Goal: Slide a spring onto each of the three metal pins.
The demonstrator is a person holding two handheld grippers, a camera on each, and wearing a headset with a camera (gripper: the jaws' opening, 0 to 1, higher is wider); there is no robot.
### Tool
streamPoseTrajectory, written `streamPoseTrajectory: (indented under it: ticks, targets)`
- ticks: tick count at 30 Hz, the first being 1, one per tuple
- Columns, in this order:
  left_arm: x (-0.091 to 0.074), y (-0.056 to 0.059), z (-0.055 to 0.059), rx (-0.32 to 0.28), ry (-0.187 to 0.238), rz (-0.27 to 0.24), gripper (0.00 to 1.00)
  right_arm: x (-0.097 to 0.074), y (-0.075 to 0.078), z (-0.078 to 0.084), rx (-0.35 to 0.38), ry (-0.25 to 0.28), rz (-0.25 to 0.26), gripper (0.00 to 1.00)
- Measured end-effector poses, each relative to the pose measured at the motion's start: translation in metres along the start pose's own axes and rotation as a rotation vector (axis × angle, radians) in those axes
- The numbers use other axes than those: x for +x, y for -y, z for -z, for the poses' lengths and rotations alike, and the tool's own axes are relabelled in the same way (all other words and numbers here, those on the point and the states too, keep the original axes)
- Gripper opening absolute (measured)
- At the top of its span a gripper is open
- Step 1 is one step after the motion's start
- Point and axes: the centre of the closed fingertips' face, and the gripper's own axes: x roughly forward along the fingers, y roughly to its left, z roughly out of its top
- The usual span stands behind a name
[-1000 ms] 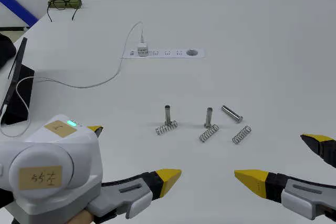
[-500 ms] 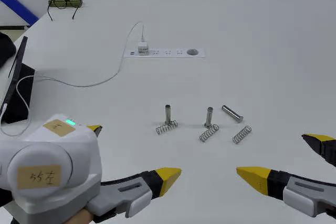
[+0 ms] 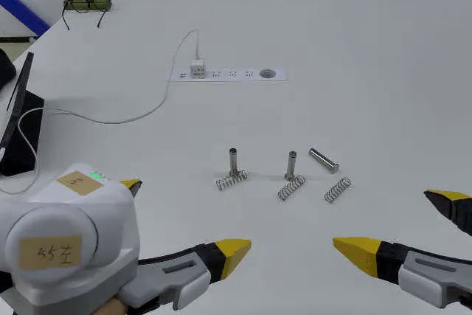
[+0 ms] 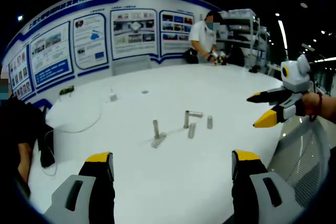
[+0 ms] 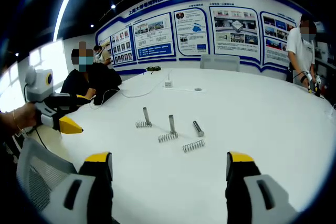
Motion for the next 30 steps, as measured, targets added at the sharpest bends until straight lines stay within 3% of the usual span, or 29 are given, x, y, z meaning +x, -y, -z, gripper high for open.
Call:
streamPoseTrajectory:
  ticks: [19,30]
  targets:
    - [0.004,0.0,0.0,0.008,-0.002,0.005,0.94,0.004,0.008,-0.001,0.005,-0.008,0.004,0.87]
    - [0.01,0.001,0.001,0.006,-0.007,0.017,0.93,0.013,0.022,0.0,0.025,-0.033,0.011,0.8]
